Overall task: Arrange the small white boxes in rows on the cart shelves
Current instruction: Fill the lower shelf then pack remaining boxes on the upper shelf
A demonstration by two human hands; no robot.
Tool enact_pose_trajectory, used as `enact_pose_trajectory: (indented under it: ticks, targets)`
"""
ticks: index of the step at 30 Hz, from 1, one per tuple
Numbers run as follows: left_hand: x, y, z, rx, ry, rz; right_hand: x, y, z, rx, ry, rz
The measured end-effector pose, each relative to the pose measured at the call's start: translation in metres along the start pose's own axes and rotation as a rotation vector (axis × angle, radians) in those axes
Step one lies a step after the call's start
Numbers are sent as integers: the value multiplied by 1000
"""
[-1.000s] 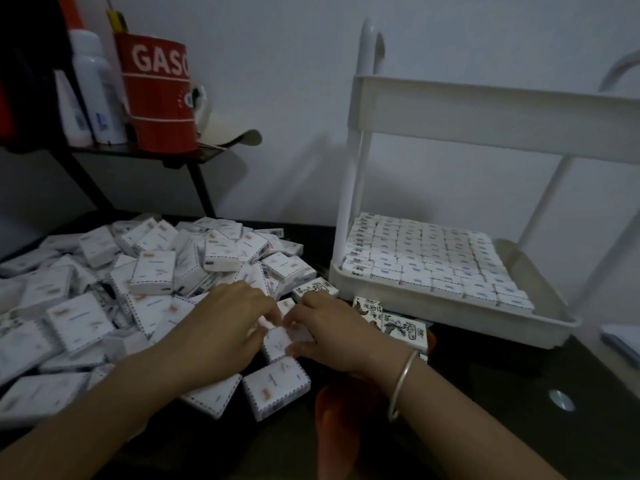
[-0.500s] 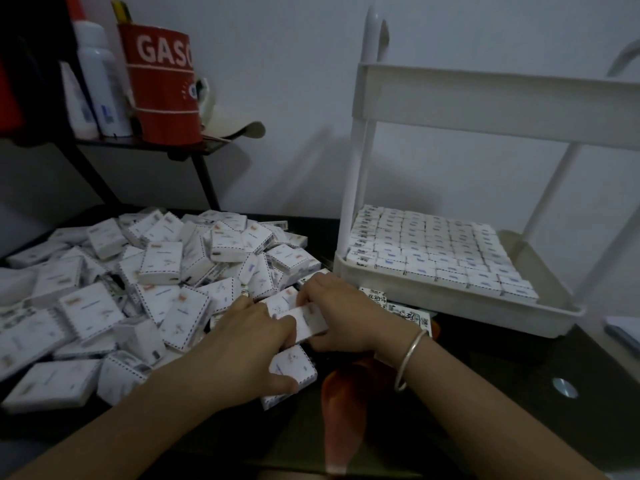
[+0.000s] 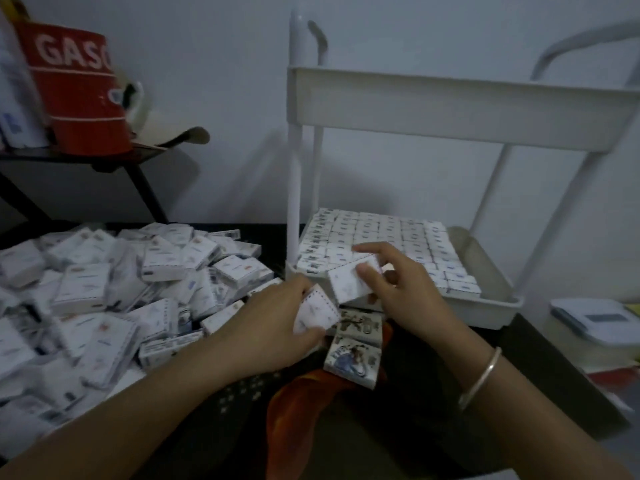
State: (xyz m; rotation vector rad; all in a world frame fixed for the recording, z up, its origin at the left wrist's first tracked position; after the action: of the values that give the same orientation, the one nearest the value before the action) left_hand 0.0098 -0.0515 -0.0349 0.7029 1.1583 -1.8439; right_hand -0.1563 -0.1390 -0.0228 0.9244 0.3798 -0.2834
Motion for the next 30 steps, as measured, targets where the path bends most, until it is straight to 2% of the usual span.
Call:
enact_pose_trajectory:
  ticks: [4, 7, 11, 15, 18, 23, 30]
  targets:
    - [36, -25, 35, -98, 125, -239, -84, -33, 8, 14, -304, -288]
    - [59, -45, 64, -145, 130, -310, -137, -43, 5, -71, -417, -635]
    - [80, -76, 100, -224, 121, -518, -169, -57, 3, -83, -382, -905]
    - [90, -102, 133, -239, 4, -575, -166, -74, 2, -42, -173, -1093]
    - [103, -118, 155, -236, -33, -646, -163, -78, 6, -56, -107, -1089]
    - [125, -137, 187, -159, -84, -551, -155, -84, 18, -88, -28, -1046]
    - [152, -139, 210, -104, -9, -504, -151, -112, 11, 60, 33, -844]
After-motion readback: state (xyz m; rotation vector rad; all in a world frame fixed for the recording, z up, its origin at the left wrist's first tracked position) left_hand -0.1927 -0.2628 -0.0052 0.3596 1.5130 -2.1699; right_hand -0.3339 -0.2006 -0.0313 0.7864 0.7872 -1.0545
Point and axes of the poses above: each hand's wrist, its own z-axis towards the middle knuckle, its own x-axis out of the palm, y = z × x, the point moved 6 cm from there along z, towards the middle knuckle, and after that the axes turned 13 degrees about -y, right-handed, at the moved point
